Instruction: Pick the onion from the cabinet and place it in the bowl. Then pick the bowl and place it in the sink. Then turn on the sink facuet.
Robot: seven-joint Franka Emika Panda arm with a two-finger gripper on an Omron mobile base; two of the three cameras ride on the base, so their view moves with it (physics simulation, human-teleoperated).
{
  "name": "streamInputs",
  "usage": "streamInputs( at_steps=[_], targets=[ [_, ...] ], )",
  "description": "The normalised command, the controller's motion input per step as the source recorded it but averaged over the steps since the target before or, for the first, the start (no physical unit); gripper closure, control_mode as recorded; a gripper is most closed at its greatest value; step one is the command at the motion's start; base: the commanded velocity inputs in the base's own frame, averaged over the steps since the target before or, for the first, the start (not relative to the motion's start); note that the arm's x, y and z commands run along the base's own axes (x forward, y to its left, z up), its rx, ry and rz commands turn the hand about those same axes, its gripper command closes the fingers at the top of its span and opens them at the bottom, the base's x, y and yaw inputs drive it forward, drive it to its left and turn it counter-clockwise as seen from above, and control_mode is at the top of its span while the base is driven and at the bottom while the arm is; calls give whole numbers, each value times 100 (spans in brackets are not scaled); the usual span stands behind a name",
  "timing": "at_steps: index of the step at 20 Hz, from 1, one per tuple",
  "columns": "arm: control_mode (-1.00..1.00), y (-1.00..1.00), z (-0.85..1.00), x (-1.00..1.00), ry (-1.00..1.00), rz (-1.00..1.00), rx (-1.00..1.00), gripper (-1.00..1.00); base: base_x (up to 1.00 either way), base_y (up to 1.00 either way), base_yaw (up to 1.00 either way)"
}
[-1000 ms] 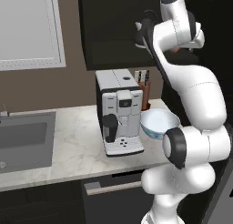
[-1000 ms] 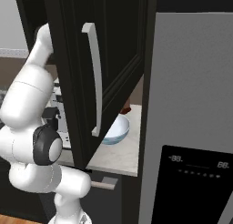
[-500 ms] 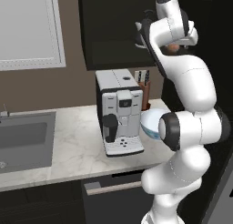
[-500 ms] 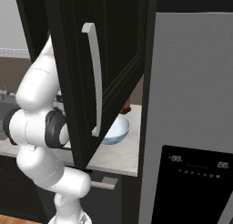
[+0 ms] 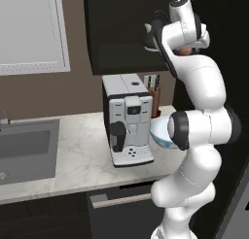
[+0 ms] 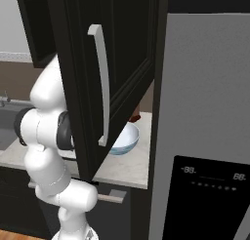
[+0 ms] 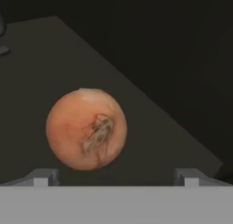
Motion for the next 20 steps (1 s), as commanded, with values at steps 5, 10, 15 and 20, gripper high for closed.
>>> streamInputs(
  at_steps=[5, 10, 15, 20],
  targets=[
    [-100, 0, -3, 39, 0, 8, 0, -100, 0, 0, 0],
    [-100, -1, -7, 39, 0, 7, 0, -100, 0, 0, 0],
    [-100, -15, -10, 24, -2, 6, 1, -100, 0, 0, 0],
    [-100, -13, -16, 5, -1, 4, 1, 100, 0, 0, 0]
  ],
)
